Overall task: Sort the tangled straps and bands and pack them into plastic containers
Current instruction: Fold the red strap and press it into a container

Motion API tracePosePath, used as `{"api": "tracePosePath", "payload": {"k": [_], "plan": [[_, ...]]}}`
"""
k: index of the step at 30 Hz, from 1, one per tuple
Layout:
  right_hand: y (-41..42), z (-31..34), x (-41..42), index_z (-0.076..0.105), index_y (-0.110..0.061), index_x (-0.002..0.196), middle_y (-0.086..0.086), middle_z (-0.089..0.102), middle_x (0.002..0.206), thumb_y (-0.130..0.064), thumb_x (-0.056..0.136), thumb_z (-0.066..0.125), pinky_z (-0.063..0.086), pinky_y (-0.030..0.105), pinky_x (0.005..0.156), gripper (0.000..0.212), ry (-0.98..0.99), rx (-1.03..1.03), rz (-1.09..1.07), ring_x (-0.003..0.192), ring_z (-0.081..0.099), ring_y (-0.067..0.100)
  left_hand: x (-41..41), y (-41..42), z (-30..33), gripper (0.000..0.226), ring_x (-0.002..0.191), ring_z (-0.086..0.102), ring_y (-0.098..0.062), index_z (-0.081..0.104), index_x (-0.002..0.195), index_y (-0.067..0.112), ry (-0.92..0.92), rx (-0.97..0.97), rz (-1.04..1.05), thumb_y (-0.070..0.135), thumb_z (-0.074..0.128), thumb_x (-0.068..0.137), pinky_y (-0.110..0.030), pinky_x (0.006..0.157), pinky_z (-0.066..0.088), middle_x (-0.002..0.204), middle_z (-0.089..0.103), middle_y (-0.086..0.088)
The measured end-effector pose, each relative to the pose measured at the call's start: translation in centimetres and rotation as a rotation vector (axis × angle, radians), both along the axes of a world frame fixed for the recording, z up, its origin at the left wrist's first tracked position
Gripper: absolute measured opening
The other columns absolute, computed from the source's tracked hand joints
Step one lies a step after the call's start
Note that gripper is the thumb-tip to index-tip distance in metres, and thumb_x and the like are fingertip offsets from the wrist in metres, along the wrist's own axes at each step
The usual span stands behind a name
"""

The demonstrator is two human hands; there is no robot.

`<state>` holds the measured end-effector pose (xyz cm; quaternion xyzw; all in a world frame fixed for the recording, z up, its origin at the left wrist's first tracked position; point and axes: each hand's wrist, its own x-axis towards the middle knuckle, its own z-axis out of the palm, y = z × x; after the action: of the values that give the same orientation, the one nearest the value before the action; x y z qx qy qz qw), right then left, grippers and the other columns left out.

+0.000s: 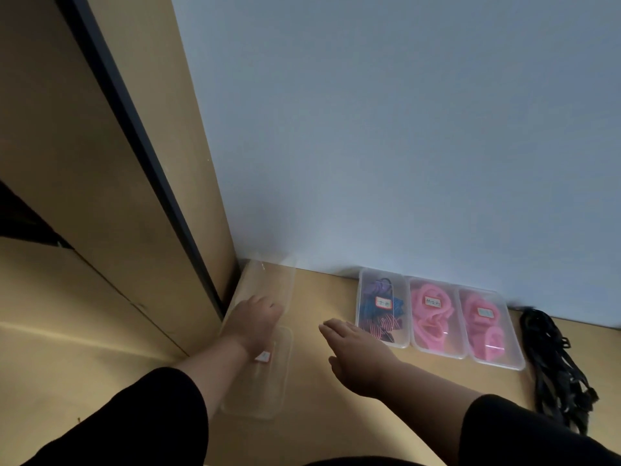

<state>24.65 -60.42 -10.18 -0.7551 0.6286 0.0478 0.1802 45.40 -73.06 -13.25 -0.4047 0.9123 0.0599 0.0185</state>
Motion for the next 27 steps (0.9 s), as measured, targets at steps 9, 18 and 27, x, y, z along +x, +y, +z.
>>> {"api": "tracePosePath", "payload": {"k": [9, 18, 27], "plan": [[-1.4, 1.8, -1.2, 0.042, -0.016, 0.148, 0.006, 0.043, 0.155, -0.046, 0.090, 0.064, 0.020, 0.041, 0.114, 0.069, 0.069, -0.359, -0.053, 0.145, 0.037, 0.023, -4.4, 2.5, 3.9, 0.014, 0.072, 0.051, -0.011, 0.070, 0.097, 0.023, 0.267, -0.153, -0.358, 0.016, 0.070, 0.085, -0.022, 0.059, 0.048, 0.084, 0.063, 0.005], [4.4, 4.4, -7.8, 0.071, -0.034, 0.102, -0.010, 0.070, 0.120, -0.043, 0.080, 0.071, 0.051, 0.037, 0.104, 0.023, 0.137, -0.415, -0.025, 0.125, 0.061, 0.016, -11.1, 6.1, 6.6, 0.004, 0.071, 0.053, -0.010, 0.066, 0.094, 0.021, 0.417, -0.145, -0.696, 0.021, 0.068, 0.090, -0.023, 0.060, 0.052, 0.084, 0.064, 0.006], [14.1, 4.4, -14.6, 0.070, -0.036, 0.077, -0.019, 0.073, 0.107, -0.040, 0.083, 0.071, 0.041, 0.023, 0.103, 0.007, 0.181, -0.385, -0.162, 0.118, 0.065, 0.009, -18.0, 10.5, 6.6, 0.021, 0.068, 0.058, -0.004, 0.069, 0.088, 0.031, 0.267, -0.139, -0.901, 0.032, 0.048, 0.090, -0.018, 0.058, 0.051, 0.079, 0.065, 0.014]]}}
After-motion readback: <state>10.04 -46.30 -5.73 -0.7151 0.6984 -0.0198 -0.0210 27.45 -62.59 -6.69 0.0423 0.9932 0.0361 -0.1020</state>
